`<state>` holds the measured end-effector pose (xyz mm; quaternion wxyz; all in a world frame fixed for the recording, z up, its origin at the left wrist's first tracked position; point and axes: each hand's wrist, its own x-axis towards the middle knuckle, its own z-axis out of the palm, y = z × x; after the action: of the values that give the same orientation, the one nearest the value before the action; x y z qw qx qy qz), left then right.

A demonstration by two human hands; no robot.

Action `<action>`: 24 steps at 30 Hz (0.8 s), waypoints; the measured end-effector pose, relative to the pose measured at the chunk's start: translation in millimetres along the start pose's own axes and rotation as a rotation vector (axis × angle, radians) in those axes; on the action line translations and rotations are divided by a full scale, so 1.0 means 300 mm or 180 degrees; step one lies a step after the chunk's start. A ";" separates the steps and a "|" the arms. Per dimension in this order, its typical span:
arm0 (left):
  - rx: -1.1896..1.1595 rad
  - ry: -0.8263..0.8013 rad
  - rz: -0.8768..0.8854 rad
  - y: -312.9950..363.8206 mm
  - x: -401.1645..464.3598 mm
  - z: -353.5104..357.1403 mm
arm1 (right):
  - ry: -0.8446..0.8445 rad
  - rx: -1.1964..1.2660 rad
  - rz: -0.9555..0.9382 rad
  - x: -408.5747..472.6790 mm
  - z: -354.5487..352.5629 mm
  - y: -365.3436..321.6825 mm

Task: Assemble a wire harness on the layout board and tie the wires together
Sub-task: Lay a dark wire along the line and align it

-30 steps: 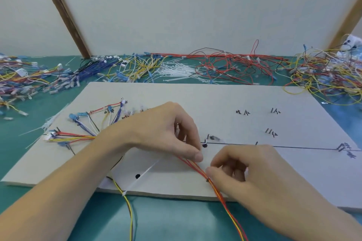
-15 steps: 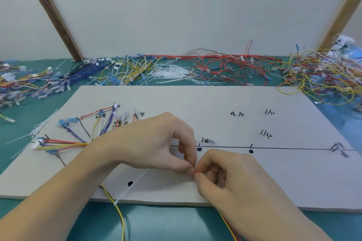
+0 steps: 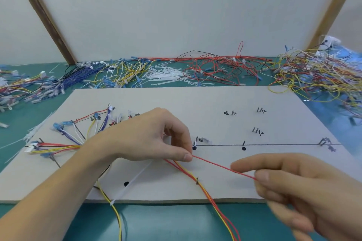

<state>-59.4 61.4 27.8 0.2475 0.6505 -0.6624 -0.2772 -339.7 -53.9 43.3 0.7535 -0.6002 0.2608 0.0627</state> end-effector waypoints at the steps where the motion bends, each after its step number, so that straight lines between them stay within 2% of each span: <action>1: 0.0021 0.0009 -0.0021 -0.001 0.002 0.004 | 0.0101 -0.0066 0.0022 -0.015 -0.023 0.004; 5: 0.0279 0.0106 -0.0002 -0.001 0.019 0.017 | 0.0776 -0.1274 0.0051 -0.058 -0.111 -0.007; 8: 0.0613 0.0339 0.0143 0.020 0.032 0.026 | 0.1138 -0.1300 0.0040 -0.074 -0.204 -0.024; 12: 0.1857 0.0938 0.0507 0.081 0.038 0.035 | 0.1441 -0.1312 0.0014 -0.050 -0.296 -0.038; 13: 0.1980 0.1073 0.0599 0.098 0.044 0.040 | 0.1424 -0.1406 0.0078 -0.040 -0.301 -0.040; 15: 0.1683 0.1185 0.0706 0.128 0.070 0.063 | 0.1380 -0.1653 0.0201 -0.022 -0.311 -0.039; 18: 0.0877 0.0926 0.0366 0.156 0.146 0.120 | 0.1553 -0.1869 0.0192 0.017 -0.330 -0.040; 21: 0.0650 0.0647 0.0091 0.152 0.219 0.186 | 0.1673 -0.2033 0.0100 0.057 -0.355 -0.059; 24: 0.0428 0.0721 0.0014 0.130 0.256 0.214 | 0.1761 -0.2274 0.0057 0.095 -0.370 -0.082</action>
<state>-134.3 -12.3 5.8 0.2772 0.6912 -0.6488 -0.1563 -340.6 -170.8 35.5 0.4005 -0.8146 0.4195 -0.0075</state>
